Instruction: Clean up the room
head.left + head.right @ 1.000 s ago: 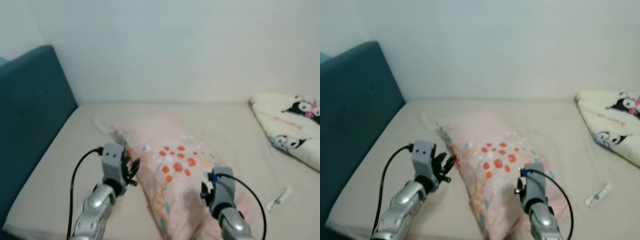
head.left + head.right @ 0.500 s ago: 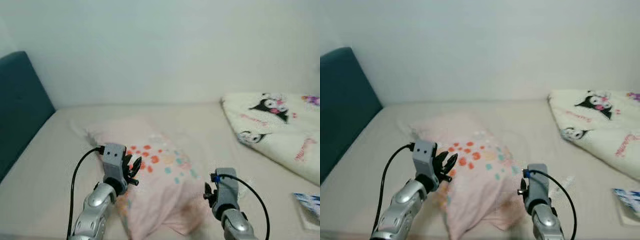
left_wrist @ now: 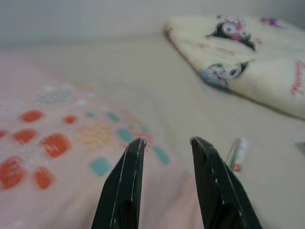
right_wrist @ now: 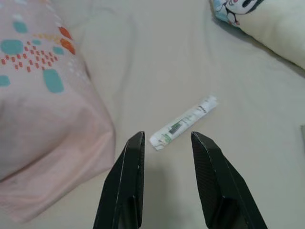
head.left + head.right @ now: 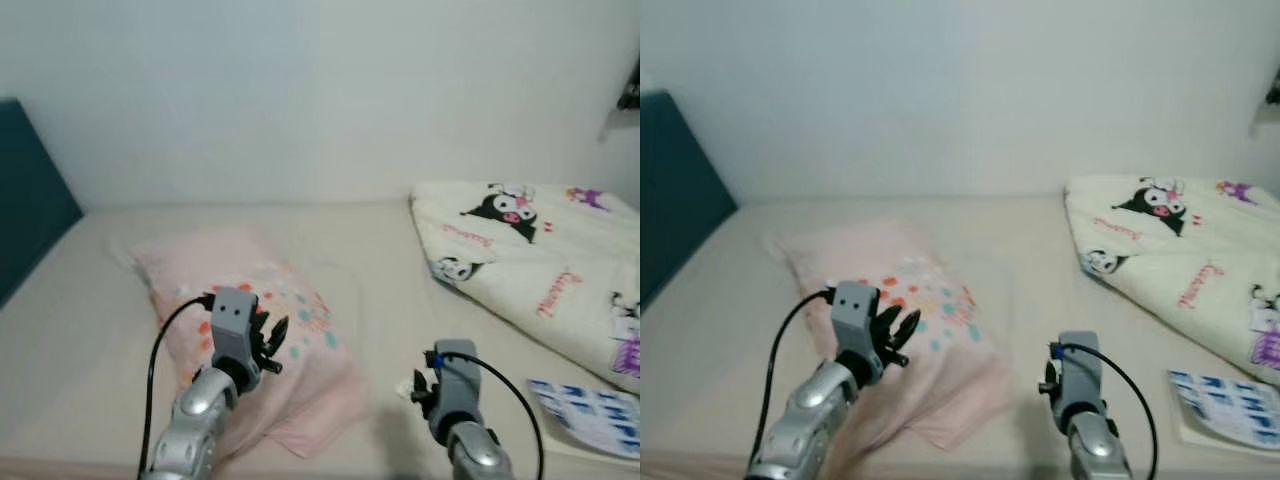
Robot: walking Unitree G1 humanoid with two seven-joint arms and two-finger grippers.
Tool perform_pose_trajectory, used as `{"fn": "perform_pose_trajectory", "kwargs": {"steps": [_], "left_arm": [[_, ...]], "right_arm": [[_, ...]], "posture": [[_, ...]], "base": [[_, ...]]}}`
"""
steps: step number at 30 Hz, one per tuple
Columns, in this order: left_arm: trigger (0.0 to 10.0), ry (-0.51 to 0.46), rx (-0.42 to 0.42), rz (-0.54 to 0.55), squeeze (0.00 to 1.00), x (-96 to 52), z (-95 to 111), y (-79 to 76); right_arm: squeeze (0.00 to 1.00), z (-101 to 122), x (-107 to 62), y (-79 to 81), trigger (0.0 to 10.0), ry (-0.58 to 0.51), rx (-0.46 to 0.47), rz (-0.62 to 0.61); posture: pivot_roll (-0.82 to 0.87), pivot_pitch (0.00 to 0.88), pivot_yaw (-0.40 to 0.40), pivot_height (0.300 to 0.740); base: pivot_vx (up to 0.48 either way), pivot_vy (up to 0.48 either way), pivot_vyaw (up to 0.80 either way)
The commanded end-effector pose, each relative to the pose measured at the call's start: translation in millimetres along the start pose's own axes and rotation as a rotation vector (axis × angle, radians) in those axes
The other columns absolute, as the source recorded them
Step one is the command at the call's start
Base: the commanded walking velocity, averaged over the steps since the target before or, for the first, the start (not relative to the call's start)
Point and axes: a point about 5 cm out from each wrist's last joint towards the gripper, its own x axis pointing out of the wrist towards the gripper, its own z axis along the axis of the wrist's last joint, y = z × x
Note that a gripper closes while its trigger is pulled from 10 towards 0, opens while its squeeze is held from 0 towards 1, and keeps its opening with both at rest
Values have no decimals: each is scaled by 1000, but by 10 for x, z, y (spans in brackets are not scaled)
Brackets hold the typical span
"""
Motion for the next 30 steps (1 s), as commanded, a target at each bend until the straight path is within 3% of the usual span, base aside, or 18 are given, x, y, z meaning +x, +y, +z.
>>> {"fn": "perform_pose_trajectory", "kwargs": {"steps": [1,22,26,30], "left_arm": [[10000,1,10,6,0,-14,-1,24],[10000,21,0,22,0,-11,-7,56],[10000,88,-41,46,0,3,-69,90],[10000,89,-36,44,0,5,-68,95]], "right_arm": [[0,-20,1,-3,10000,10,16,-2],[0,-22,-8,0,10000,8,22,-3],[0,-22,-11,-2,10000,8,24,-4],[0,-22,-15,-3,10000,8,25,-5]], "posture": [[10,2,44,740],[10,4,47,740],[10,5,48,740],[10,7,51,740]], "base": [[0,-360,0],[0,-364,0],[0,238,0],[0,476,0]]}}
